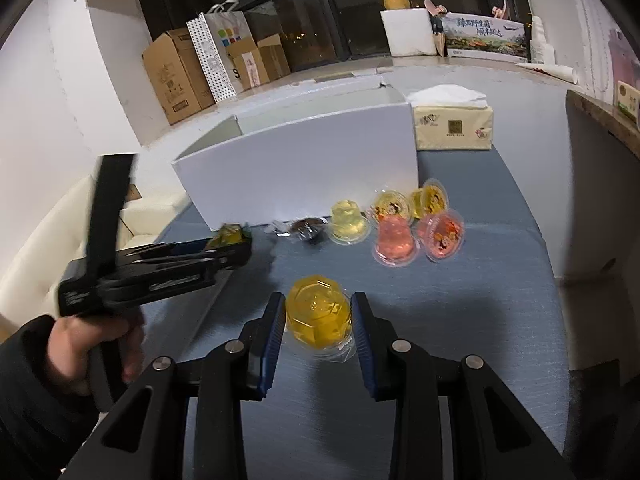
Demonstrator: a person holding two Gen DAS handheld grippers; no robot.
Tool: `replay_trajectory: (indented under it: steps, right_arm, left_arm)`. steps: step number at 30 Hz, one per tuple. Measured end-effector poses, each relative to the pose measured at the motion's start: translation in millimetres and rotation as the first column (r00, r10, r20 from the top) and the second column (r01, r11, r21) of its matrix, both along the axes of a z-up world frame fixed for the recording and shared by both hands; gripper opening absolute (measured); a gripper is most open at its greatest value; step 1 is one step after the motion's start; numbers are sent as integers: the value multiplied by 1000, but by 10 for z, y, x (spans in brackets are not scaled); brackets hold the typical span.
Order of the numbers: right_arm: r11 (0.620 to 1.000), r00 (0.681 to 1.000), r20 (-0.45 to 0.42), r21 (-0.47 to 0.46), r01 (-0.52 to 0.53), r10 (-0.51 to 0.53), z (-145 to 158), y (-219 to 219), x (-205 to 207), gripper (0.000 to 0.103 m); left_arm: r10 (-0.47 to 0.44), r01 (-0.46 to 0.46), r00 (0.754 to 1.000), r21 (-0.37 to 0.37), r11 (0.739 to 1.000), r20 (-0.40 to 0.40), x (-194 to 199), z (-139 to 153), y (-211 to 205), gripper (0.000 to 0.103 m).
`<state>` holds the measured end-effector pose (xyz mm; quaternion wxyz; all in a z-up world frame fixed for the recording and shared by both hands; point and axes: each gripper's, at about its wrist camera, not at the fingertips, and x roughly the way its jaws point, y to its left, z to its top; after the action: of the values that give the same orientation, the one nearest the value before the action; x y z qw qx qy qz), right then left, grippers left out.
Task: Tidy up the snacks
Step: 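Carry both items into the white box and open both grippers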
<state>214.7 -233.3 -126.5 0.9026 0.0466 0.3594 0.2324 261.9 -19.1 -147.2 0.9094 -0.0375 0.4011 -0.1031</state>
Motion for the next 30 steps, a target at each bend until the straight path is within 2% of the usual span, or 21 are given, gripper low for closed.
replay_trajectory:
  steps: [4, 7, 12, 19, 24, 25, 26, 27, 28, 30]
  right_arm:
    - [1000, 1000, 23, 6, -10, 10, 117, 77, 51, 36]
    - [1000, 999, 53, 19, -12, 11, 291, 131, 168, 36]
    - [1000, 991, 136, -4, -18, 19, 708, 286, 489, 36]
    - [997, 979, 200, -69, -21, 34, 1092, 539, 1248, 36]
    - [993, 990, 143, -121, 15, 2, 1030, 639, 1774, 37]
    - [992, 991, 135, -120, 35, -19, 998, 622, 1841, 37]
    - [994, 992, 122, -101, 45, -33, 968, 580, 1882, 51]
    - [995, 993, 106, -78, 63, -54, 945, 529, 1920, 83]
    - [996, 993, 100, -54, 73, -67, 936, 476, 1928, 94]
    - [997, 990, 120, 19, 72, -74, 937, 359, 1895, 98]
  left_arm:
    - [-5, 6, 995, -16, 1000, 101, -214, 461, 118, 57]
    - [-2, 5, 986, -14, 1000, 164, -201, 781, 172, 57]
    - [22, -18, 976, -21, 1000, 215, 156, 1131, 323, 57]
    - [34, -35, 982, 4, 999, 188, 887, 1207, 442, 57]
    - [48, -49, 992, 5, 999, 118, 1287, 1039, 537, 59]
    - [54, -57, 993, 24, 998, 109, 1316, 1000, 535, 66]
    - [64, -69, 993, 50, 996, 103, 1345, 953, 538, 85]
    - [77, -84, 991, 62, 995, 109, 1344, 921, 557, 97]
    - [85, -93, 989, 61, 994, 120, 1332, 897, 582, 103]
    - [79, -83, 992, 35, 996, 94, 1328, 838, 646, 103]
